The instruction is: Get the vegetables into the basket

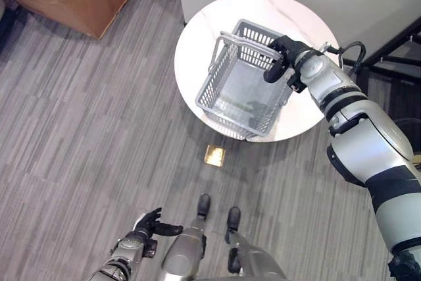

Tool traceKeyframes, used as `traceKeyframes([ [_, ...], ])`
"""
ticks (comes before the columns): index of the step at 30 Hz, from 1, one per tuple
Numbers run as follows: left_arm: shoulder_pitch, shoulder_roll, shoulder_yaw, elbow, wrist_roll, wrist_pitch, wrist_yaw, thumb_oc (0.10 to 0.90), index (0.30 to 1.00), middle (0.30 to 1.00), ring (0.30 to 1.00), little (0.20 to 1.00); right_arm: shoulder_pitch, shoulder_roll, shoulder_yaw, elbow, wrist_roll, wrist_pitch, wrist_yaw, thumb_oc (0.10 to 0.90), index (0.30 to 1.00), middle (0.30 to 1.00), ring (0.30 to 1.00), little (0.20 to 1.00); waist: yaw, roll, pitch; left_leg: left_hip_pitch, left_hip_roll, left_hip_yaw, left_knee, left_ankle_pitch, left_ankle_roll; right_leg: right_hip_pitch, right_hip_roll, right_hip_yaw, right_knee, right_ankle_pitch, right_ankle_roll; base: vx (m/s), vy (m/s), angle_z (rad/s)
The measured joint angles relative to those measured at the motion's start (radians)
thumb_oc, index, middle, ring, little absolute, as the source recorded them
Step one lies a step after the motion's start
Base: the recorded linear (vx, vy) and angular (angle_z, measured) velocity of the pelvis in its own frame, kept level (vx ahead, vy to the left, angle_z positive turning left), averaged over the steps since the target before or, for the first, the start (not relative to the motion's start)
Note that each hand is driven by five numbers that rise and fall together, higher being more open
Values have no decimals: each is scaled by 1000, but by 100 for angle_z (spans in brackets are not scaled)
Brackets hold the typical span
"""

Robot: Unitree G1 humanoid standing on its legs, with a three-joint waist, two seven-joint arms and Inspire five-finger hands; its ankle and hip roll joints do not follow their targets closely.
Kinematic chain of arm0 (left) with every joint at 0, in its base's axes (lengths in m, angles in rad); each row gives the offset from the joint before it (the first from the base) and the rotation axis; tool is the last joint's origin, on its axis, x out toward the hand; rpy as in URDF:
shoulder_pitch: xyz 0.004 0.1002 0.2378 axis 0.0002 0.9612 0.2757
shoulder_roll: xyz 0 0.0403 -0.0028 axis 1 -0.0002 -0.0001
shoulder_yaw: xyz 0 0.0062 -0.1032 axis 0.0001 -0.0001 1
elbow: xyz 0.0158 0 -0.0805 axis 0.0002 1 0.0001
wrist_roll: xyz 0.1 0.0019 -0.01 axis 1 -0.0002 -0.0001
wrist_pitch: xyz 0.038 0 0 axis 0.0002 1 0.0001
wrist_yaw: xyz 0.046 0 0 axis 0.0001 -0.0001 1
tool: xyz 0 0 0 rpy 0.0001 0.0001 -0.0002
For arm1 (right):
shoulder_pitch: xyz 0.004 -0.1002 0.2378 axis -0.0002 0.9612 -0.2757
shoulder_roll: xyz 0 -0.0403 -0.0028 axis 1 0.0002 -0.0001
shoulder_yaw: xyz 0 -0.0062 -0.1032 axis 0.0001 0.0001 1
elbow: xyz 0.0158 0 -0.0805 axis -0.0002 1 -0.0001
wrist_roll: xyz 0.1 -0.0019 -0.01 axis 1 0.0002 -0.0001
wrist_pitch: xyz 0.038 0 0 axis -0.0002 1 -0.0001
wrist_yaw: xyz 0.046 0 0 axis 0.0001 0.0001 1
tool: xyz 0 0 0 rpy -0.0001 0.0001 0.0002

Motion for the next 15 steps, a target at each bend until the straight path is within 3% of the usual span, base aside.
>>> traceKeyframes([
  [8, 3, 25, 58, 42, 61, 21, -16, 900, 1000, 1000, 1000, 1000, 60, -2, 18, -27, -26, 21, 50, 400, 300, 300, 300, 300, -9, -64, -19, 68, 7, 18, -3, 0, -1, 59, 4, 16, 0, 9, 7, -60, 24, -7],
  [11, 30, 25, 95, 61, 83, 40, -30, 900, 1000, 1000, 1000, 1000, 134, 10, 48, -169, -80, 19, 93, 400, 300, 300, 300, 300, -40, -76, -28, 149, 7, 32, -27, -2, -2, 124, 2, 32, -1, 5, 17, -57, 68, -23],
  [12, 46, 33, 103, 58, 100, 40, -32, 900, 1000, 1000, 1000, 1000, 179, 1, 33, -264, -89, 19, 101, 400, 300, 300, 300, 300, -59, -91, -41, 166, 6, 50, -36, -1, -1, 131, 1, 50, -1, 3, 18, -86, 78, -26],
  [13, 50, 32, 118, 57, 100, 40, -32, 900, 1000, 1000, 1000, 1000, 215, -4, 14, -319, -89, 18, 101, 400, 300, 300, 300, 300, -59, -95, -44, 178, 7, 60, -43, 0, 0, 138, 1, 59, -1, 5, 17, -45, 36, -34],
  [15, 79, 30, 157, 61, 109, 55, -34, 900, 1000, 1000, 1000, 1000, 326, -12, 9, -481, -89, 17, 126, 400, 300, 300, 300, 300, -96, -97, -65, 210, 5, 83, -48, -1, 1, 159, -3, 81, -1, 7, 20, -89, 59, -33],
])
